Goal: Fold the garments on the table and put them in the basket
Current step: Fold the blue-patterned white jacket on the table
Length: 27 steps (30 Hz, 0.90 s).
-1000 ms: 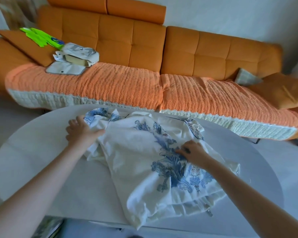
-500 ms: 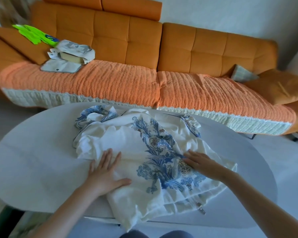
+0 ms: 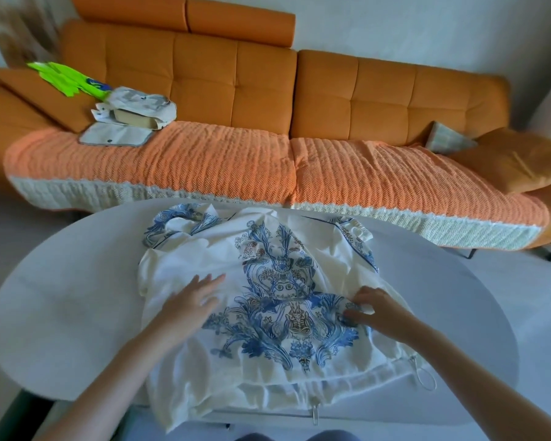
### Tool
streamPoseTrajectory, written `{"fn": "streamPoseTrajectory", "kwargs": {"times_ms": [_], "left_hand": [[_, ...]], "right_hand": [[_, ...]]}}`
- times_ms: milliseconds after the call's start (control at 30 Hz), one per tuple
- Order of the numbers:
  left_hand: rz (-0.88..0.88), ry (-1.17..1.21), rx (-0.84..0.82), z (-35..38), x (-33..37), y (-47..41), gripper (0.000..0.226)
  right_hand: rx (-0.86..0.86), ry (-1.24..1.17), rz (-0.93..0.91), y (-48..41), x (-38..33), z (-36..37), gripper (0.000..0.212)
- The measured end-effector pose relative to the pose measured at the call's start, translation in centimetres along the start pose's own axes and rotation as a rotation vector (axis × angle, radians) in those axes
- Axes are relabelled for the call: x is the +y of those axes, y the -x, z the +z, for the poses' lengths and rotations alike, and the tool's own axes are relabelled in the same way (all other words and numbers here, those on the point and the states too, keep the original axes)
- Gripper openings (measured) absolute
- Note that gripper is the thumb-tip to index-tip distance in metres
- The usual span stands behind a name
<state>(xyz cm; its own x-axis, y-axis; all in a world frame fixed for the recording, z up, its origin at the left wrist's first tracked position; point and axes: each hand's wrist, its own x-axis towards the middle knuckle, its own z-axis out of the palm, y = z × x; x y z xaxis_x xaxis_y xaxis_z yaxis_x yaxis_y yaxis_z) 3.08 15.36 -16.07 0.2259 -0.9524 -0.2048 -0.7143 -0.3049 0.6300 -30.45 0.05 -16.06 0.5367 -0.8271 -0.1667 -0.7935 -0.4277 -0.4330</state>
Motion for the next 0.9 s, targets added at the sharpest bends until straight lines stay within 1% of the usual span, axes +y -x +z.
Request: {"fn": "streamPoseTrajectory", "kwargs": {"times_ms": [33, 67, 100, 133, 167, 200, 233, 267, 333, 367, 433, 467, 500, 533, 567, 600, 633, 667, 700, 767, 800, 833, 867, 900], "left_hand": [[-0.016, -0.093, -0.038, 1.0, 0.0, 0.0, 0.049], [-0.032, -0.206, -0.083, 2.1, -0.3, -0.1, 0.065], [-0.041, -0.323, -0.102, 3.1, -0.6, -0.1, 0.076], [-0.049, -0.389, -0.099, 3.8, -1.0, -0.3, 0.076], [-0.056, -0.4, -0.09, 4.2, -1.0, -0.5, 0.069], [-0.065, -0.372, -0.08, 4.2, -0.8, -0.7, 0.064], [-0.063, -0.345, -0.09, 4.1, -0.3, -0.9, 0.062], [-0.065, -0.327, -0.116, 3.8, 0.3, -1.3, 0.061], [-0.043, -0.281, -0.181, 3.5, 1.0, -2.0, 0.063], [-0.019, -0.249, -0.209, 3.3, 1.2, -2.3, 0.064], [0.004, -0.118, -0.26, 2.8, 1.5, -2.5, 0.07], [-0.011, 0.048, -0.251, 2.3, 1.5, -2.6, 0.08], [-0.033, 0.268, -0.194, 1.6, 1.8, -2.5, 0.086], [-0.056, 0.462, -0.096, 1.0, 2.2, -2.5, 0.078], [-0.068, 0.601, 0.015, 0.4, 2.7, -2.7, 0.061], [-0.087, 0.649, 0.105, -0.3, 3.2, -2.9, 0.044], [-0.105, 0.686, 0.141, -0.8, 3.8, -3.2, 0.034], [-0.125, 0.762, 0.115, -1.3, 4.7, -3.3, 0.032], [-0.164, 0.879, 0.048, -1.6, 5.5, -3.5, 0.036], [-0.253, 1.124, -0.134, -2.1, 7.2, -3.7, 0.055], [-0.287, 1.2, -0.228, -2.3, 7.8, -3.7, 0.065], [-0.305, 1.221, -0.312, -2.5, 8.1, -3.8, 0.074], [-0.315, 1.203, -0.351, -2.5, 8.0, -3.9, 0.077], [-0.325, 1.153, -0.347, -2.5, 7.7, -3.8, 0.072]], "right_hand": [[0.041, -0.07, 0.043, -0.2, 0.2, -0.1, 0.088], [0.09, -0.155, 0.089, -0.4, 0.2, -0.4, 0.08], [0.168, -0.197, 0.118, -0.8, 0.6, -0.6, 0.076], [0.247, -0.212, 0.146, -1.2, 1.0, -0.9, 0.079], [0.291, -0.171, 0.221, -1.7, 1.3, -1.4, 0.093], [0.282, -0.148, 0.326, -2.1, 1.6, -1.9, 0.111], [0.227, -0.158, 0.426, -2.7, 1.9, -2.2, 0.124], [0.149, -0.172, 0.502, -3.0, 1.8, -2.5, 0.126], [0.044, -0.209, 0.539, -3.8, 1.4, -3.1, 0.112], [0.019, -0.234, 0.523, -4.1, 1.1, -3.4, 0.1], [0.027, -0.36, 0.5, -4.6, 0.5, -4.1, 0.066], [0.035, -0.47, 0.474, -4.7, 0.1, -4.5, 0.053], [0.04, -0.601, 0.429, -4.7, -0.3, -5.1, 0.045], [0.031, -0.738, 0.374, -4.4, -1.0, -5.8, 0.042], [0.002, -0.855, 0.314, -4.3, -2.0, -6.4, 0.038], [-0.038, -0.924, 0.246, -4.2, -3.4, -7.0, 0.035], [-0.066, -0.944, 0.185, -4.2, -4.9, -7.3, 0.032], [-0.073, -0.922, 0.126, -4.2, -6.9, -7.2, 0.031], [-0.062, -0.875, 0.066, -4.0, -9.0, -6.9, 0.031], [-0.032, -0.792, -0.035, -3.7, -13.8, -5.0, 0.039], [-0.053, -0.751, -0.08, -3.4, -16.1, -3.8, 0.049], [-0.119, -0.714, -0.126, -3.3, -18.0, -2.1, 0.061], [-0.203, -0.678, -0.158, -3.1, -19.3, -0.5, 0.074], [-0.279, -0.661, -0.174, -2.8, -20.0, 0.7, 0.082]]}}
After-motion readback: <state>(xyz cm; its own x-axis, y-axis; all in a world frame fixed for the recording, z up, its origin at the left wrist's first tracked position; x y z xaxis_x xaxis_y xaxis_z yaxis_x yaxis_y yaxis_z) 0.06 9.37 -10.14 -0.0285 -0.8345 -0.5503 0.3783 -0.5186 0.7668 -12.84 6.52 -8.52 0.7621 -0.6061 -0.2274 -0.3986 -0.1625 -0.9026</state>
